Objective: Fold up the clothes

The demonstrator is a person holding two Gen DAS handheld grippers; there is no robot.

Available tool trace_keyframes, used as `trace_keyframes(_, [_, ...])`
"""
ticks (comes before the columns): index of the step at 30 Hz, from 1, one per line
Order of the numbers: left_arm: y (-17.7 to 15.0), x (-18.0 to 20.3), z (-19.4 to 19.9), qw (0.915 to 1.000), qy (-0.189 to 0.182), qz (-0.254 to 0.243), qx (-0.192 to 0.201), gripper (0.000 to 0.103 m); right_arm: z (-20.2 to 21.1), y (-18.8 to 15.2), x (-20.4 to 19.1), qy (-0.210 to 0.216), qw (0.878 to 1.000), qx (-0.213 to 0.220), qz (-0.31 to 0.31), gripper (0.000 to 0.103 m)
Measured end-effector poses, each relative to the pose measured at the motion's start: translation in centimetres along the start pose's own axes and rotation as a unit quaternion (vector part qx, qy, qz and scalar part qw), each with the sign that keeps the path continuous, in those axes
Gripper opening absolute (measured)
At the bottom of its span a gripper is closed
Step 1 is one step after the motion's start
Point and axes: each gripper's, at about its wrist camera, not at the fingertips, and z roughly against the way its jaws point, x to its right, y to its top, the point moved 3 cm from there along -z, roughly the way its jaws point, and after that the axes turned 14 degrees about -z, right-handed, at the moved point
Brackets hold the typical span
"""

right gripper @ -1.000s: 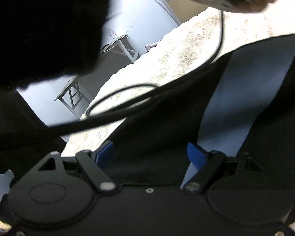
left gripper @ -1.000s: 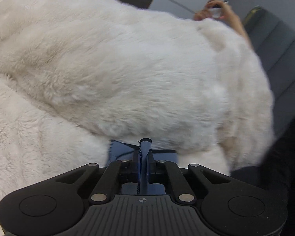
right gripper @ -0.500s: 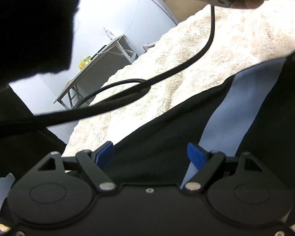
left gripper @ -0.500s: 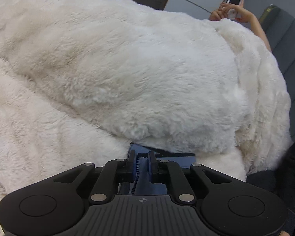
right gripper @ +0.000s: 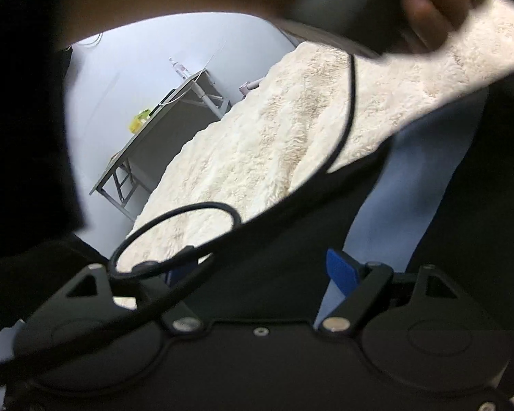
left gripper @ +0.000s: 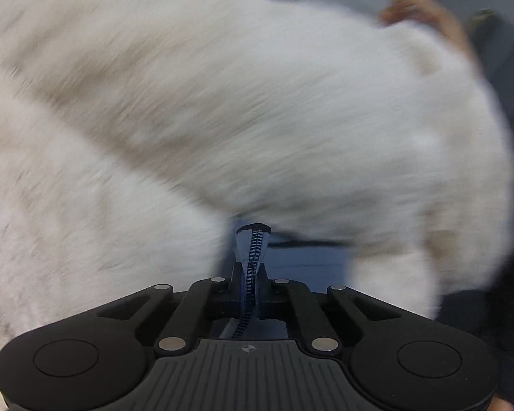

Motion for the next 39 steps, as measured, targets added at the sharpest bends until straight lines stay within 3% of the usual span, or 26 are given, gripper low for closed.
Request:
trace_keyframes(3, [1.6,4.4,2.3,0.9934,-0.094,-0.056,0.032,0.005,0.7,0.2,-0.3,0.004,1.0,0.005,0.003,0.081])
trace_keyframes(4, [1.6,4.6,2.2,0.9931,-0.095,-0.062,0.031,0.005,1.0,0.1,-0.6,0.007,1.0,0.008,0.008,0.082])
trace_keyframes(7, [1.4,2.1,0.3,0.9978,-0.027,-0.06,-0.004,0.005,1.2,-0.5,-1.2,0.008,0.999,0.01,0.032,0.081])
trace_keyframes(9, [1.0,-1.5,-1.7,0.9979,0.042,-0.045,-0.023,0.005,1.0,-0.9,-1.0,0.002,0.999,0.001,0.036,0.081])
trace_keyframes(14, [0.2,-5.3,-5.2,0.9989,0.025,-0.015,-0.036,0.008,1.1,-0.7,-0.5,-0.003,1.0,0.0,0.014,0.081])
trace_keyframes(15, [0.0,-6.0,-5.4,0.9983,0.046,-0.009,-0.036,0.008,1.2,-0.5,-0.4,-0.002,1.0,0.004,0.012,0.081])
trace_keyframes(17, [-0.3,-7.0,-5.4,0.9955,0.087,0.004,-0.036,0.02,1.2,-0.4,-0.2,-0.001,1.0,0.005,0.015,0.081])
trace_keyframes(19, [-0.3,-6.9,-4.6,0.9935,0.11,0.005,-0.028,0.042,1.2,-0.4,0.0,-0.001,1.0,0.004,0.019,0.081])
trace_keyframes(22, [0.2,-5.7,-1.7,0.9849,0.171,0.003,-0.024,0.065,1.3,-0.6,0.1,0.002,1.0,0.006,0.02,0.081])
trace_keyframes(24, [0.6,-3.7,2.2,0.9704,0.241,0.014,0.006,0.081,1.5,-0.6,0.0,0.004,1.0,0.007,0.022,0.081])
trace_keyframes(28, [-0.1,1.3,9.3,0.9389,0.325,0.06,0.096,0.084,2.7,-0.7,-0.3,0.011,0.999,0.016,0.029,0.082])
trace_keyframes(29, [-0.7,3.8,12.1,0.9235,0.351,0.081,0.131,0.085,3.1,-0.7,-0.5,0.012,0.999,0.019,0.035,0.082])
trace_keyframes(31, [-1.9,8.1,16.3,0.8944,0.394,0.107,0.183,0.102,4.1,-0.9,-0.8,0.02,0.998,0.023,0.052,0.082])
trace_keyframes(34, [-4.4,16.1,21.4,0.8437,0.466,0.125,0.236,0.103,4.2,-1.7,-2.5,0.016,0.996,0.031,0.077,0.082])
trace_keyframes(35, [-4.9,18.3,22.4,0.8323,0.484,0.125,0.24,0.103,4.7,-2.3,-2.2,0.014,0.996,0.037,0.081,0.083])
trace_keyframes(38, [-7.8,26.6,26.4,0.7797,0.553,0.126,0.264,0.103,6.5,-3.6,-4.2,-0.008,0.994,0.017,0.111,0.083])
trace_keyframes(39, [-8.7,28.2,26.8,0.7684,0.562,0.138,0.273,0.103,6.4,-4.6,-4.3,-0.007,0.993,0.01,0.118,0.083])
